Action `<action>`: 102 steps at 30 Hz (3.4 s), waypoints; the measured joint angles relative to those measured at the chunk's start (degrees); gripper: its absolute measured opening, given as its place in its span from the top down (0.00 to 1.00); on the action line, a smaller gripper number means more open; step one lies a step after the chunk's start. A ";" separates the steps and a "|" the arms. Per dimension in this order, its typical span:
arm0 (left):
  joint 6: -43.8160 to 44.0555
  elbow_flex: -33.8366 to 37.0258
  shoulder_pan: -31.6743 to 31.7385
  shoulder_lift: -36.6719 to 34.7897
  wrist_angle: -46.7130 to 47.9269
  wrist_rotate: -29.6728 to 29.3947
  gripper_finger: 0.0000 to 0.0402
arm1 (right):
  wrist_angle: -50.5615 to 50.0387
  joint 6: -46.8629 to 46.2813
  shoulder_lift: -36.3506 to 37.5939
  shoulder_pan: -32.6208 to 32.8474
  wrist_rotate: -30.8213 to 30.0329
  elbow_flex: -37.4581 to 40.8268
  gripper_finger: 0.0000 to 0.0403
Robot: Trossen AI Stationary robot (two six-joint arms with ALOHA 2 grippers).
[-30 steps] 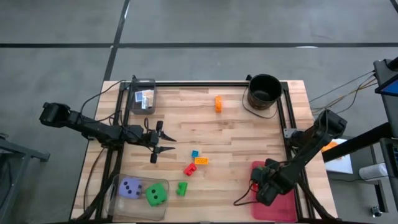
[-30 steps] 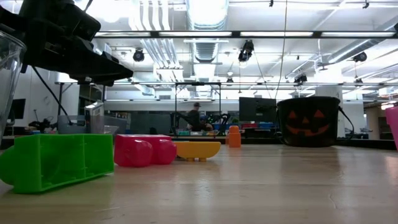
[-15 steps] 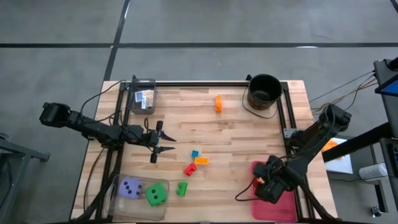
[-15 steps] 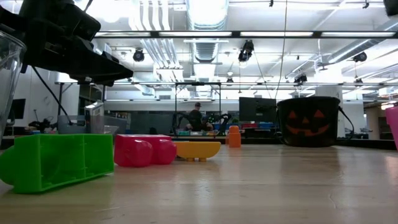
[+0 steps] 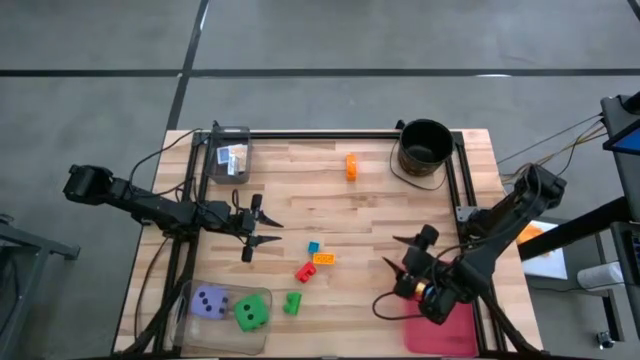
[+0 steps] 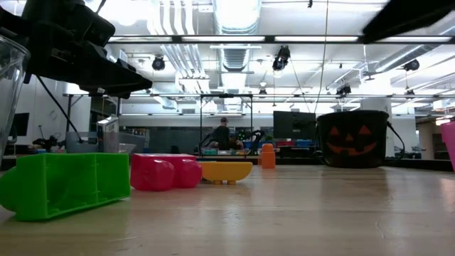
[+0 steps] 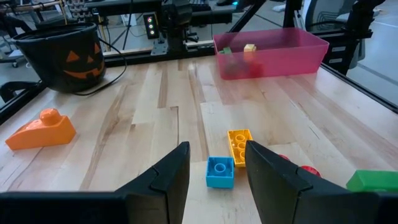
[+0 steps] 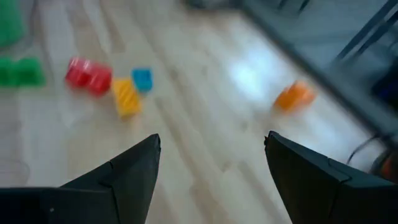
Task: Pick & Place Toys
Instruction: Put the yellow game piece into the pink bin
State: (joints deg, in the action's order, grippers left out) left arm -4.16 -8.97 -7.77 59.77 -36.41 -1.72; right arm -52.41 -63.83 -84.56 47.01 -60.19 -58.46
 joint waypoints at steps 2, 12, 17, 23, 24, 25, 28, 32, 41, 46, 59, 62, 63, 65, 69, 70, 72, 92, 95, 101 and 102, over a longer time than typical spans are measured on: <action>0.00 0.00 0.00 0.02 -0.01 -0.01 0.61 | 2.31 2.77 -1.22 -1.03 -3.01 0.02 0.28; 0.00 0.00 0.00 0.00 -0.03 -0.01 0.61 | 22.77 22.02 -10.40 -13.77 3.94 0.20 0.28; 0.00 0.00 0.00 0.00 -0.01 0.00 0.61 | 34.80 35.49 -15.89 -20.61 18.92 -0.88 0.28; 0.00 0.00 0.00 0.01 0.03 0.00 0.61 | 36.73 45.44 -21.64 -26.59 34.75 -6.38 0.28; 0.00 0.00 -0.02 0.00 0.03 -0.01 0.61 | 36.70 46.71 -22.56 -27.41 36.86 -7.41 0.28; 0.00 0.00 0.00 0.00 0.03 0.00 0.61 | 36.61 47.96 -23.52 -28.20 39.06 -8.45 0.28; 0.00 0.00 0.00 0.00 0.10 0.00 0.61 | 36.55 50.79 -26.70 -30.28 45.10 -11.77 0.28; 0.00 0.00 0.00 0.01 0.25 0.00 0.61 | 35.72 53.23 -31.23 -32.40 51.13 -15.62 0.28; 0.00 0.00 0.00 0.01 0.43 0.00 0.61 | 29.65 53.70 -38.52 -34.50 55.44 -21.47 0.28; 0.00 0.00 0.00 0.00 0.40 0.00 0.61 | 29.15 53.71 -37.62 -33.61 55.18 -21.37 0.37; 0.00 0.00 0.00 0.00 0.38 0.00 0.61 | 20.07 55.05 -32.80 -28.99 54.86 -20.85 0.67; 0.00 0.00 0.00 0.00 0.35 0.00 0.61 | 19.59 55.08 -32.58 -27.55 53.94 -20.87 0.67; 0.00 0.00 0.00 0.00 0.36 0.01 0.61 | 19.65 55.08 -32.50 -27.05 53.77 -20.87 0.67; 0.00 0.00 0.00 0.00 0.36 0.00 0.61 | 20.16 55.09 -31.99 -26.13 53.37 -20.87 0.67; 0.00 0.00 0.00 0.01 0.35 0.03 0.61 | 24.39 55.68 -30.87 -24.46 52.05 -20.87 0.67; 0.00 0.00 0.00 0.00 0.34 0.00 0.61 | 26.41 56.19 -30.68 -24.21 52.03 -20.87 0.67; 0.00 0.00 0.00 0.00 0.36 0.01 0.61 | 30.76 57.70 -30.53 -23.61 51.89 -20.87 0.67; 0.00 0.00 0.00 0.01 0.58 0.02 0.61 | 87.44 62.20 -24.62 -24.38 57.83 5.31 0.67; 0.00 0.00 0.00 0.02 0.62 0.00 0.61 | 88.28 61.13 -20.07 -23.68 53.55 10.47 0.67; 0.00 0.01 -0.01 0.00 0.67 0.01 0.61 | 88.60 57.93 -9.68 -20.00 44.07 20.77 0.67; 0.01 0.02 -0.01 0.00 0.64 0.01 0.61 | 88.45 57.24 -7.93 -19.21 42.34 22.59 0.67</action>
State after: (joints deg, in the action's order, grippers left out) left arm -4.16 -8.95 -7.78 59.77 -35.77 -1.71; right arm 36.03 -6.59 -92.49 27.80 -17.85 -35.87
